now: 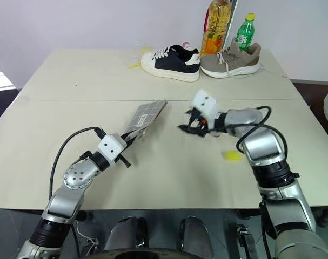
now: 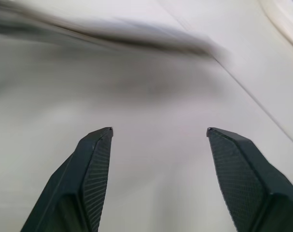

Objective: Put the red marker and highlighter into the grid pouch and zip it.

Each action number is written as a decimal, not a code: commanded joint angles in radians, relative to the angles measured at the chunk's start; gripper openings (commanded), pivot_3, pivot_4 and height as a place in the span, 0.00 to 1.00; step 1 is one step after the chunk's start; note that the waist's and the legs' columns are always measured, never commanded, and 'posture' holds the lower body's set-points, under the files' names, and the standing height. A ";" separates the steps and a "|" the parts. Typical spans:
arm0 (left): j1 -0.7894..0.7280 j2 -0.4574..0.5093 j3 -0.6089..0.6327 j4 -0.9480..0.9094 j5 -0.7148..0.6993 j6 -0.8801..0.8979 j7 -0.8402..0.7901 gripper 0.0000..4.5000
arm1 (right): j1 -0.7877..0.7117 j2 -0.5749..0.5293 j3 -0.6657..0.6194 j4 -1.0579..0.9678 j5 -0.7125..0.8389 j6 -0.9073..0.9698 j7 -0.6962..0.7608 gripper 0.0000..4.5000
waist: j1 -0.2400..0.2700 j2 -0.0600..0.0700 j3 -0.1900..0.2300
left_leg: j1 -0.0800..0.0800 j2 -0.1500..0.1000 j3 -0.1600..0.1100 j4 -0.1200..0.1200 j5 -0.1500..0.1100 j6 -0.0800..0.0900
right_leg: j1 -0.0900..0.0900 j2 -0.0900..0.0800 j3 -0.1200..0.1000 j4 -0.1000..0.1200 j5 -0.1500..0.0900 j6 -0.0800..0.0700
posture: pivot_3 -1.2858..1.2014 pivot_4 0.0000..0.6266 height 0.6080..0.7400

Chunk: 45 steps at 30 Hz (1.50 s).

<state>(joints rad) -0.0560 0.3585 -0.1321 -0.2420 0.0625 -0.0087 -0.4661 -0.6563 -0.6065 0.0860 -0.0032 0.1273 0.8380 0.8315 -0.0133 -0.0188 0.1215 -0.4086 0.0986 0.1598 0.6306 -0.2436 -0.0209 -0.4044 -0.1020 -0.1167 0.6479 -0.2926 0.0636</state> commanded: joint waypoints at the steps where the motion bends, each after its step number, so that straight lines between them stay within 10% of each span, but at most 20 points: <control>1: -0.004 -0.002 0.012 -0.050 -0.051 -0.021 -0.021 0.00 | -0.056 0.007 -0.070 0.116 -0.032 0.088 -0.142 0.74 | -0.001 0.000 0.000 | 0.000 0.000 0.000 0.000 0.000 0.000 | 0.000 0.001 0.000 0.000 0.000 0.000 | 0.52 0.24 0.74; 11: -0.012 0.003 0.014 -0.034 -0.026 -0.047 0.005 0.00 | -0.047 0.076 -0.114 0.292 -0.015 0.152 -0.292 0.74 | -0.003 0.001 0.000 | 0.000 0.000 0.001 0.000 0.000 0.000 | 0.000 0.003 0.000 0.000 0.000 0.000 | 0.52 0.24 0.74; 17: -0.002 -0.008 0.026 -0.029 -0.030 -0.058 0.033 0.00 | -0.043 0.072 -0.105 0.274 -0.002 0.137 -0.293 0.08 | -0.003 0.001 0.000 | 0.000 0.000 0.001 0.000 0.000 0.000 | 0.000 0.003 0.000 0.000 0.000 0.000 | 0.52 0.24 0.74; 26: -0.002 -0.009 0.089 -0.050 -0.207 -0.047 -0.041 0.00 | 0.025 -0.087 0.079 0.094 -0.141 -0.578 -0.100 0.06 | -0.004 0.002 0.001 | 0.000 0.000 0.001 0.000 0.000 0.000 | 0.000 0.003 0.000 0.000 0.000 0.001 | 0.52 0.24 0.74; 45: 0.031 0.031 0.076 -0.050 -0.263 -0.047 -0.143 0.00 | 0.020 -0.100 0.121 0.077 -0.222 -0.788 0.027 0.06 | -0.001 0.002 0.001 | 0.001 0.000 0.001 0.001 0.000 0.000 | 0.001 0.004 0.000 0.000 0.000 0.001 | 0.52 0.24 0.74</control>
<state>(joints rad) -0.0293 0.3852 -0.0581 -0.2514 -0.1877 -0.0350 -0.6035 -0.6236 -0.6975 0.2188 0.1156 -0.0873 0.0726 0.8544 -0.0144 -0.0173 0.1227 -0.4079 0.0989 0.1604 0.6312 -0.2433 -0.0212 -0.4032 -0.0984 -0.1165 0.6476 -0.2925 0.0641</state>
